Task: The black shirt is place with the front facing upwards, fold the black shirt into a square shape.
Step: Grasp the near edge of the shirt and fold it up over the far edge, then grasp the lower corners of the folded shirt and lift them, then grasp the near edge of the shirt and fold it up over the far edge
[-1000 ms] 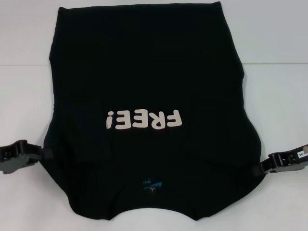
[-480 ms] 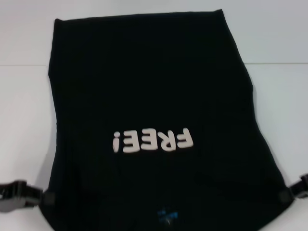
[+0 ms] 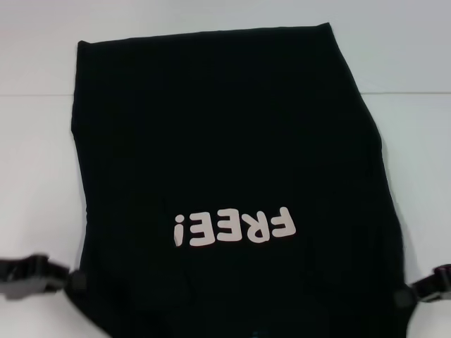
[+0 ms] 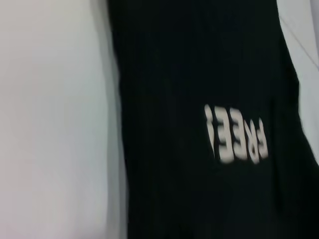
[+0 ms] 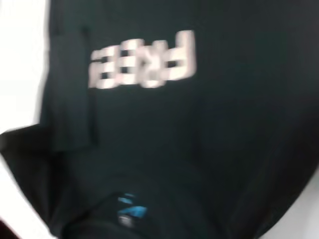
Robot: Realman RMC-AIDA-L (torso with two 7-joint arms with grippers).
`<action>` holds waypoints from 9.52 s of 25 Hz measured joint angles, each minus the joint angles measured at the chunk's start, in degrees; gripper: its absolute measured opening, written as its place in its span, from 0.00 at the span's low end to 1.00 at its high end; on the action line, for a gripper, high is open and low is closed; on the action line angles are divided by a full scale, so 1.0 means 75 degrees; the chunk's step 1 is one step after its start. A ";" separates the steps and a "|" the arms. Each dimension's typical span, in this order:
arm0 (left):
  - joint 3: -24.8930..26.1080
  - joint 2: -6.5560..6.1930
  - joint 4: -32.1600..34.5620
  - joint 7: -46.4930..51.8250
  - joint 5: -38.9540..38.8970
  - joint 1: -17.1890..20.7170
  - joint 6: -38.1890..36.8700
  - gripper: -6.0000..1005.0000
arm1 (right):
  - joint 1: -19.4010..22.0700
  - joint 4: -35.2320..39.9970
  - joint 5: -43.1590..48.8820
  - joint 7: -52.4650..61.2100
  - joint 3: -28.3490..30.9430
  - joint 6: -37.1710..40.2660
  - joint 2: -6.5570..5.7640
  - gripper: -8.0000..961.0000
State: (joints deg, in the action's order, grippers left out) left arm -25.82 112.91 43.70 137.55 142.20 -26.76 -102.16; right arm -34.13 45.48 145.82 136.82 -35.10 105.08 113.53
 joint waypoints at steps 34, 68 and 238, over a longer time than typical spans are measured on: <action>-0.2153 -0.0136 -0.2021 0.2385 -0.0342 -0.3216 0.7652 0.05 | -0.2592 -0.2595 -0.1679 -0.0168 -0.1454 -0.9340 0.0124 0.08; -0.1859 0.0132 -0.0046 0.2251 -0.1396 -0.2364 0.5848 0.32 | -0.2606 -0.0697 -0.0621 0.0621 -0.1998 -0.8008 -0.0066 0.31; -0.0247 -0.0559 -0.0118 0.0158 -0.0819 -0.0801 0.0447 0.13 | 0.0539 0.2195 -0.0579 0.2007 0.0144 -0.0652 0.0578 0.01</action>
State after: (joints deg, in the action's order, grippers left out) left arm -27.67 108.72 42.81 138.74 136.06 -32.76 -98.81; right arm -30.09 61.94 141.48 151.88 -34.02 100.19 117.86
